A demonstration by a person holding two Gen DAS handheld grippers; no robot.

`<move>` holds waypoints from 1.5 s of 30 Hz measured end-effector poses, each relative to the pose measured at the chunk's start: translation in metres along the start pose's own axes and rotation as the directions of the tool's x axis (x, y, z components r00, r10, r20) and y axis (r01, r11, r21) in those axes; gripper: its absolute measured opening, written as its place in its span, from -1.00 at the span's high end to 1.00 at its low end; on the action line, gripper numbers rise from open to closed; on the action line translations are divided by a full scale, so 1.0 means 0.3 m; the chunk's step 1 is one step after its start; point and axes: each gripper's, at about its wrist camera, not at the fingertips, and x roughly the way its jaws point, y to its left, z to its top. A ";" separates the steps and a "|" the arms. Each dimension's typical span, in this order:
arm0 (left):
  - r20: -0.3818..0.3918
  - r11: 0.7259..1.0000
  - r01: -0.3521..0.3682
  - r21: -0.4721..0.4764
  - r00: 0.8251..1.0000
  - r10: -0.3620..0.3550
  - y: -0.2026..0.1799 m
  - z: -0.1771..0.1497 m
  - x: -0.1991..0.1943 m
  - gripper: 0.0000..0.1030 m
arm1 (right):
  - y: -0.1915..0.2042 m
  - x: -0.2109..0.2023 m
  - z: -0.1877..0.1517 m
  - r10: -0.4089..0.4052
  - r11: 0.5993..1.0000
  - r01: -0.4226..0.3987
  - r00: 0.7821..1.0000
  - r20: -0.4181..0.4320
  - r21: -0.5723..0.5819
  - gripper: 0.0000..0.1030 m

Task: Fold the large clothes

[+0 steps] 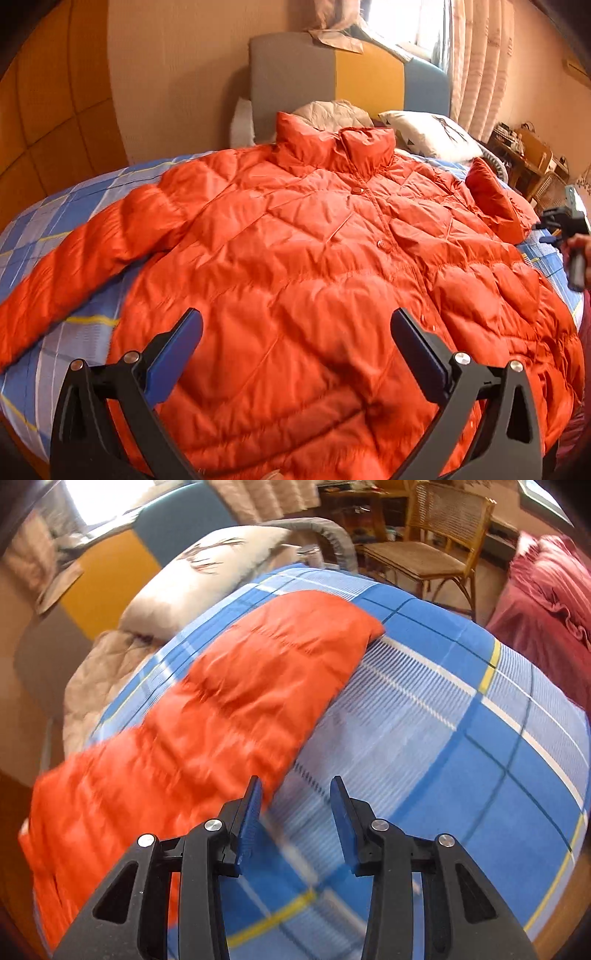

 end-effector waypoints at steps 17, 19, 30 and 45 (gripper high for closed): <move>-0.097 0.999 -0.024 -0.029 0.995 0.021 0.056 0.011 0.169 -0.96 | -0.043 -0.071 0.137 -0.169 0.981 0.182 0.972 0.162 -0.069 0.94; -0.106 0.999 -0.027 -0.042 0.994 0.023 0.067 0.009 0.171 -0.96 | -0.013 -0.125 0.123 -0.188 0.973 0.211 0.959 0.210 -0.094 0.94; -0.060 0.998 -0.043 -0.049 0.997 0.040 0.112 0.004 0.105 -0.96 | 0.419 -0.298 -0.076 0.114 0.905 0.002 0.962 0.248 -0.425 0.94; -0.043 0.996 -0.065 -0.067 0.997 0.062 0.135 0.007 0.080 -0.96 | 0.896 -0.324 -0.652 0.274 0.657 -0.167 0.961 0.027 -0.735 0.94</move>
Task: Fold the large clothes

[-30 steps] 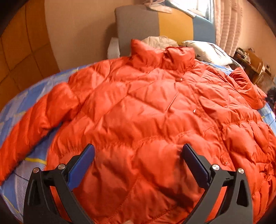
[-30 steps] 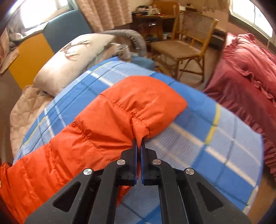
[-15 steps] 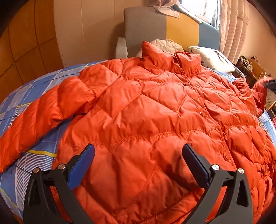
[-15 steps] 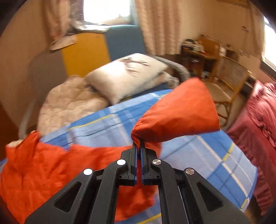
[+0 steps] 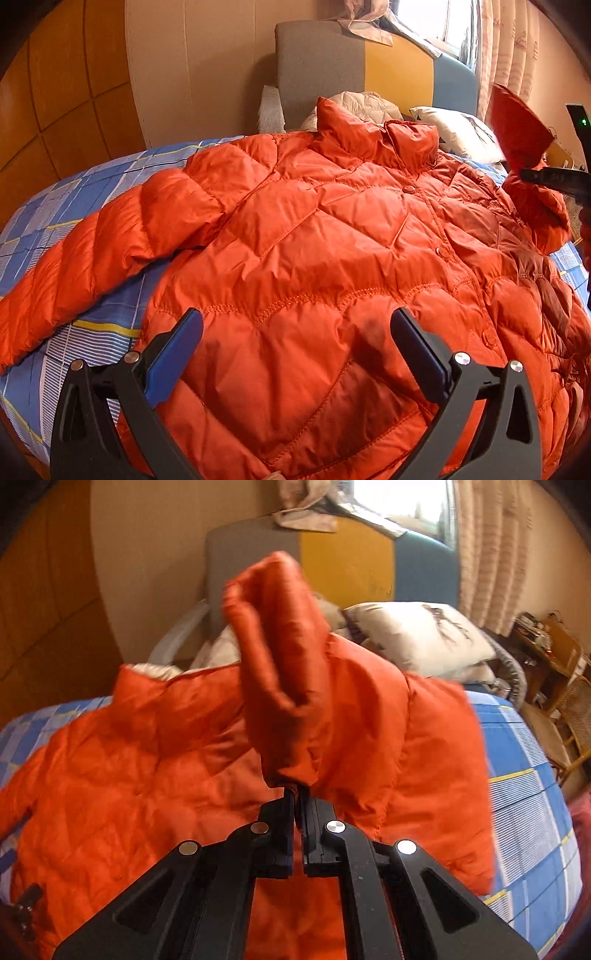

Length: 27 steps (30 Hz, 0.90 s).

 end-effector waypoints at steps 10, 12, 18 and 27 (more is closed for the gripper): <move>-0.017 1.000 0.015 0.001 1.000 -0.015 -0.014 0.003 0.010 -0.96 | 0.232 0.053 -0.083 0.137 0.989 -0.141 0.987 -0.078 -0.041 0.94; -0.012 1.000 0.027 0.003 1.000 -0.027 -0.019 0.009 0.008 -0.96 | 0.265 0.054 -0.098 0.155 0.986 -0.160 0.984 -0.090 -0.042 0.94; -0.006 0.999 0.041 0.012 0.999 -0.041 -0.031 0.030 0.015 -0.96 | 0.340 0.063 -0.119 0.180 0.983 -0.183 0.978 -0.101 -0.022 0.89; -0.024 0.998 0.062 0.004 0.998 -0.062 -0.030 0.049 0.038 -0.70 | 0.336 0.075 -0.153 0.180 0.984 -0.178 0.977 -0.114 0.031 0.75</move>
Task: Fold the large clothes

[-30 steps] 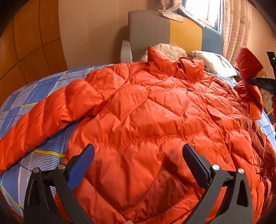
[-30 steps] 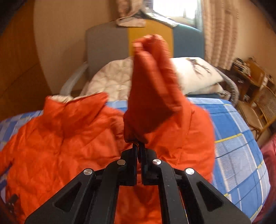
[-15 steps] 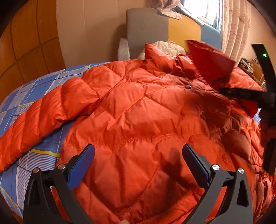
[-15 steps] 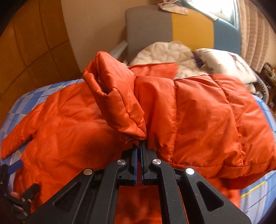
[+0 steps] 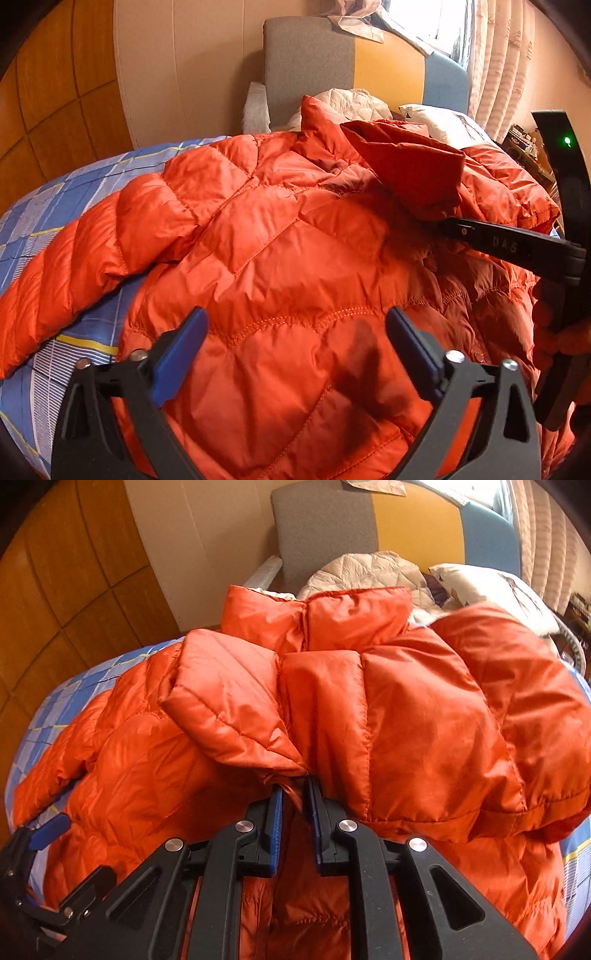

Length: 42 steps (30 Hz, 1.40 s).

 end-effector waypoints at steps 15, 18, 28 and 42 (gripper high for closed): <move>-0.012 0.987 0.138 -0.080 0.990 -0.139 -0.019 0.020 0.007 -0.38 | -0.115 -0.172 -0.149 0.019 0.977 -0.043 0.993 0.116 0.207 -0.61; -0.004 0.977 0.186 -0.108 0.982 -0.188 -0.051 0.050 0.026 -0.38 | -0.197 -0.201 -0.189 -0.030 0.960 -0.004 0.993 0.118 0.279 -0.61; -0.017 0.935 0.300 -0.188 0.951 -0.309 -0.146 0.200 0.157 -0.42 | -0.388 -0.260 -0.196 -0.149 0.921 0.091 0.981 0.127 0.379 -0.61; 0.010 0.971 0.161 -0.178 0.987 -0.162 0.076 0.275 0.174 0.87 | -0.412 -0.254 -0.114 -0.134 0.921 0.053 0.973 0.186 0.386 -0.17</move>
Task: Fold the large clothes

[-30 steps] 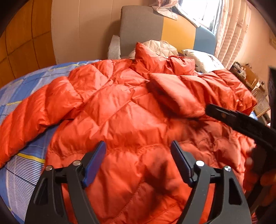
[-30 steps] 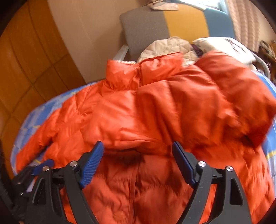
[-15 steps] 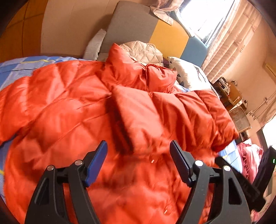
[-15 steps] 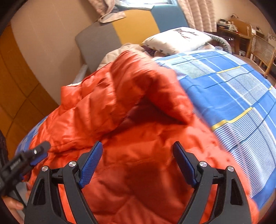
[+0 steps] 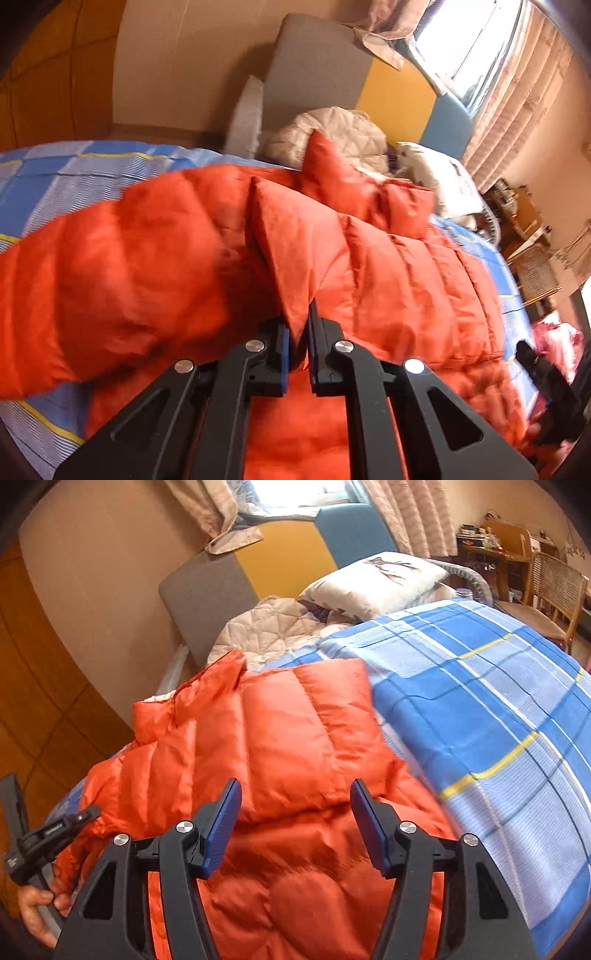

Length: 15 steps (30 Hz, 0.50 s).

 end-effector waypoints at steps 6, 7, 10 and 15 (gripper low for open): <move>-0.037 0.996 -0.085 -0.007 0.996 0.084 0.052 -0.016 0.056 0.75 | 0.072 0.165 -0.023 -0.136 0.986 0.124 0.985 -0.110 -0.111 -0.05; -0.039 0.995 -0.098 -0.008 0.994 0.098 0.054 -0.023 0.068 0.58 | 0.073 0.186 -0.030 -0.155 0.983 0.141 0.981 -0.120 -0.116 -0.05; -0.023 0.995 -0.071 -0.075 0.997 0.069 0.082 -0.036 0.048 0.16 | 0.075 0.212 -0.036 -0.189 0.974 0.169 0.974 -0.128 -0.148 -0.05; 0.053 0.980 -0.046 -0.193 0.997 0.057 0.154 -0.110 -0.097 0.01 | 0.107 0.134 -0.049 -0.161 0.978 0.145 0.982 -0.097 -0.151 -0.25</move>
